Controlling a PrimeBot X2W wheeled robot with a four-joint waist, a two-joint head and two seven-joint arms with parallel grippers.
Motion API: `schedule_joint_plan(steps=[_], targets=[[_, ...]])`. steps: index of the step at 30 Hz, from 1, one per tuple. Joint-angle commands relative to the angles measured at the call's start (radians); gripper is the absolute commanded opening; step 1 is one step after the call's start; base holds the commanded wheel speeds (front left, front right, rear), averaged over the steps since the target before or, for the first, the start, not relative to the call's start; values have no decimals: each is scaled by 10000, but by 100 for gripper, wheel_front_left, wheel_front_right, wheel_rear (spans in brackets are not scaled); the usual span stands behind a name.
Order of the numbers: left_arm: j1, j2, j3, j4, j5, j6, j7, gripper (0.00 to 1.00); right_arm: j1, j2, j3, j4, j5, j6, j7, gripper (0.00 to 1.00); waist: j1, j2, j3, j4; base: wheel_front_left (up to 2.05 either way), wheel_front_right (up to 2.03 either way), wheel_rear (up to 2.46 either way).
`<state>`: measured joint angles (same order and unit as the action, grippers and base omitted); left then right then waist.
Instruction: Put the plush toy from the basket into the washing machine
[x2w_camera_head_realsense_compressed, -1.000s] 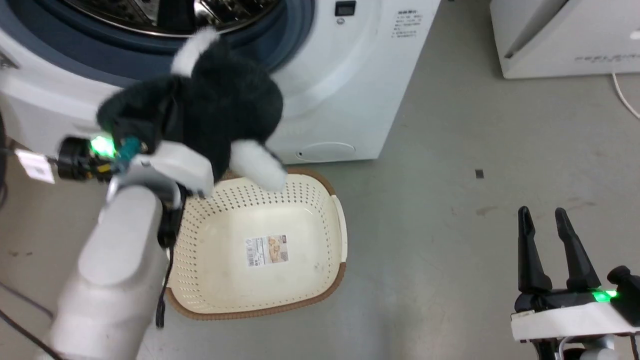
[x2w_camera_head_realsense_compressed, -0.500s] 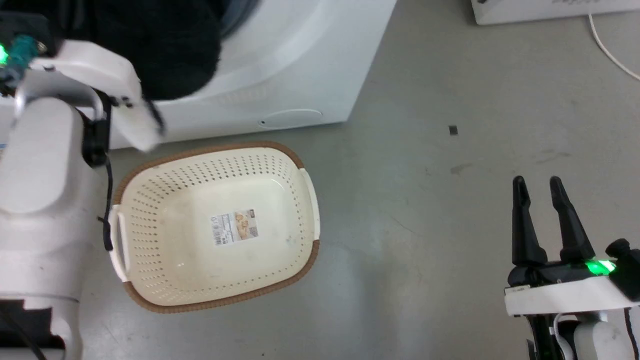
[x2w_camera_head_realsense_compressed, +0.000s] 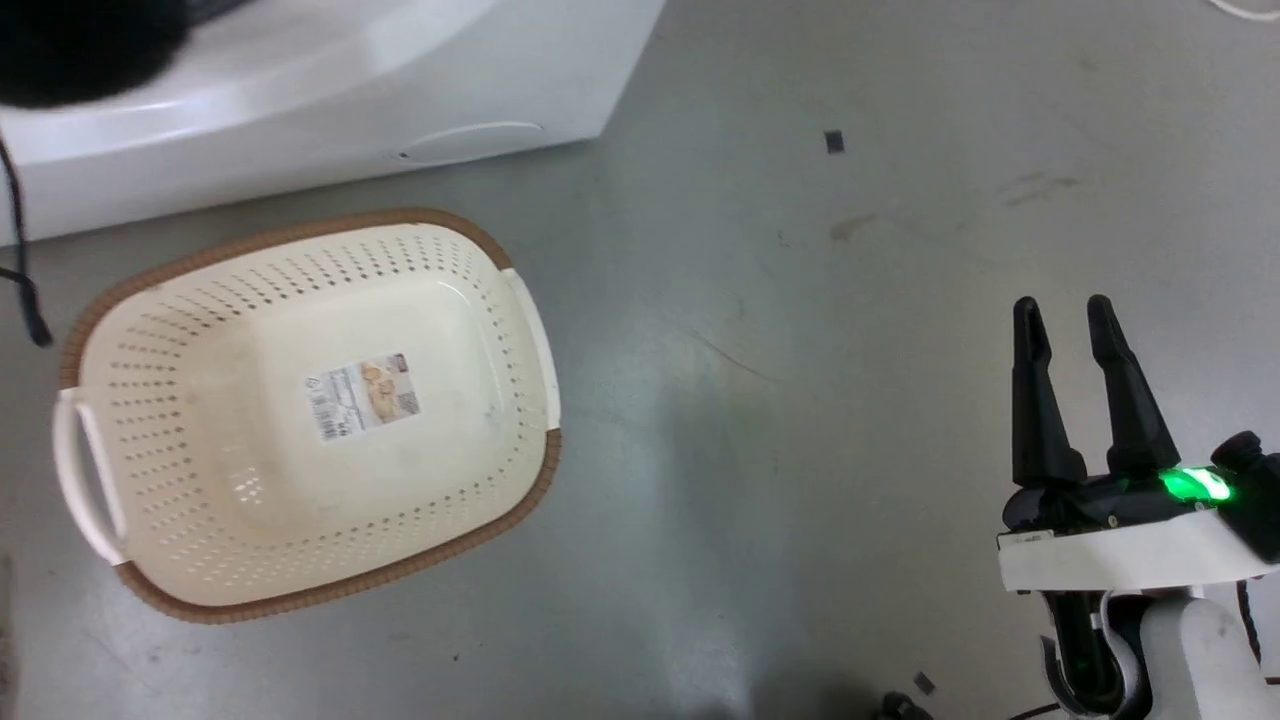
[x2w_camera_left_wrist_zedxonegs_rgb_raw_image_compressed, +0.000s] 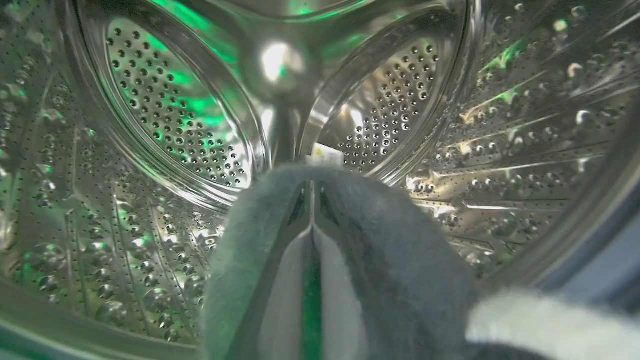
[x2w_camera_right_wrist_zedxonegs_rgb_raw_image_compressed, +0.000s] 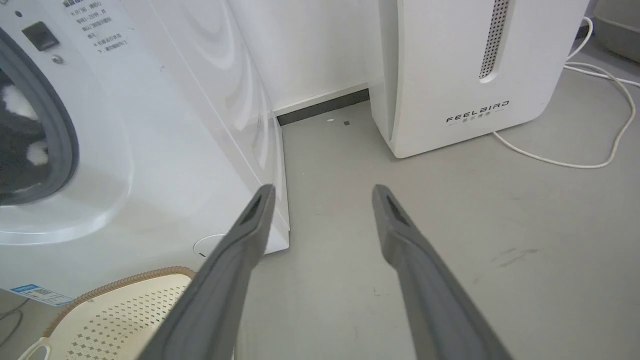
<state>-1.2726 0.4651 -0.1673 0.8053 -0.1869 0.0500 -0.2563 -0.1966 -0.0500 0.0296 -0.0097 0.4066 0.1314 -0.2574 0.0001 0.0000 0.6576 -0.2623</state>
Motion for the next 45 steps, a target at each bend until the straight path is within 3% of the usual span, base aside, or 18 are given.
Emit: schedule_joint_plan(steps=[1, 15, 17, 25, 34, 45], targets=[[-533, 205, 53, 141, 87, -32, -55, 0, -199, -2, 52, -64, 99, -7, -44, 100, -1, 0, 455, -381, 0, 0, 0], [-3039, 593, 23, 1611, 299, 208, -53, 0, -399, -2, 210, -131, 207, -7, -44, 100, -1, 0, 1306, -701, 0, 0, 0], [-3126, 545, 16, 1583, 332, 329, -54, 100, -428, -2, 218, -124, 201, -7, -44, 100, -1, 0, 1353, -652, 0, 0, 0], [-2470, 378, -28, 1471, 336, 375, -54, 100, -480, -2, 178, -35, 140, -7, -44, 100, -1, 0, 1037, -395, 0, 0, 0], [-431, -361, 87, 1214, 21, 273, -54, 100, -151, -2, 266, 294, -176, -7, -44, 100, -1, 0, -397, 182, 0, 0, 0], [2888, -1108, 602, -806, -40, 426, -55, 100, 407, -2, 261, 312, -767, -7, -44, 100, -1, 0, -2373, 740, 0, 0, 0]])
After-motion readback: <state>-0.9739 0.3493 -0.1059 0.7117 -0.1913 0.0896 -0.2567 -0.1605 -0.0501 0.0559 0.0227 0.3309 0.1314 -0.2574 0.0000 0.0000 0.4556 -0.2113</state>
